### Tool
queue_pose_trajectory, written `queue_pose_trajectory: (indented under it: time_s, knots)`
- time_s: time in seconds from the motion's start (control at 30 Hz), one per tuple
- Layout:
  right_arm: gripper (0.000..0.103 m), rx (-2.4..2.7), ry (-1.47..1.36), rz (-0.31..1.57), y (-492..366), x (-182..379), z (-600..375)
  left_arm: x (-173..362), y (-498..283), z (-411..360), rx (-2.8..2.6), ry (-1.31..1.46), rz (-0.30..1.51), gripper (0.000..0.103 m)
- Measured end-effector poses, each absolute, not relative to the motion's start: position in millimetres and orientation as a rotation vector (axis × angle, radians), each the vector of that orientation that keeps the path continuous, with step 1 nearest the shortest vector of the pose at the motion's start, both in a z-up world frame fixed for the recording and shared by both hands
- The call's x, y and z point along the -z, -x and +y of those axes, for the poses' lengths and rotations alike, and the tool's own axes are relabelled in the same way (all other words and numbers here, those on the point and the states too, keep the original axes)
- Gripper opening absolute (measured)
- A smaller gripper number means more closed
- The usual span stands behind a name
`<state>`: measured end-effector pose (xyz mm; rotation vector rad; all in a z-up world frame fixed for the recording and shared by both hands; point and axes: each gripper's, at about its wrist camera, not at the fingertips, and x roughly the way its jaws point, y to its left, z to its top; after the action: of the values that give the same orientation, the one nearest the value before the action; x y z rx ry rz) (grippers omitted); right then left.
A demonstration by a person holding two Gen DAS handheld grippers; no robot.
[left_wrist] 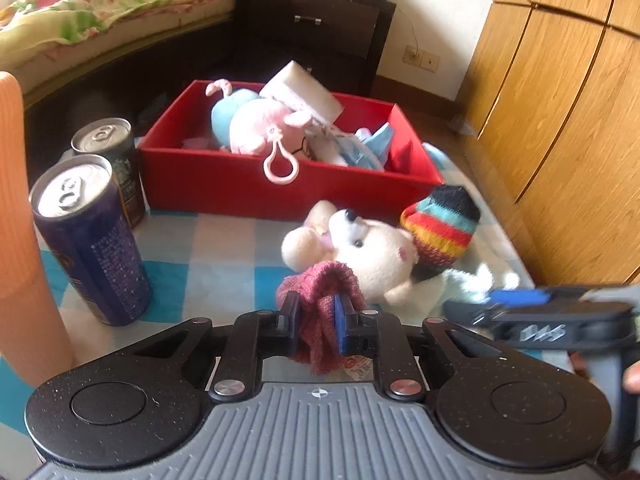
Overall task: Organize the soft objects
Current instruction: 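Lift the maroon hat with the left tool while the right tool grasps the white towel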
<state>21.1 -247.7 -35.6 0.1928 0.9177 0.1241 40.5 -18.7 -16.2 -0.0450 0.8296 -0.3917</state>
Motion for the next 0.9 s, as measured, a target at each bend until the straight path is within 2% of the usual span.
queue_pose_trajectory:
  time_s: [0.2,0.27,0.37,0.43,0.5,0.9]
  knots:
    - [0.05,-0.125,-0.078,0.927,-25,51,-225,12,-38,-21,0.424,0.044,0.829,0.016]
    - [0.048,-0.117,-0.05,0.937,-25,51,-222,12,-38,-22,0.427,0.041,0.83,0.017]
    - [0.029,-0.111,0.017,0.95,-19,49,-217,12,-37,-22,0.425,0.039,0.831,0.017]
    - [0.011,-0.124,-0.002,0.957,-15,46,-219,12,-37,-22,0.425,0.041,0.833,0.017]
    - [0.0,-0.152,-0.051,0.973,-13,42,-222,11,-36,-24,0.432,0.035,0.832,0.017]
    - [0.0,-0.321,-0.289,0.782,14,-35,-234,-24,-25,-23,0.488,0.08,0.75,0.018]
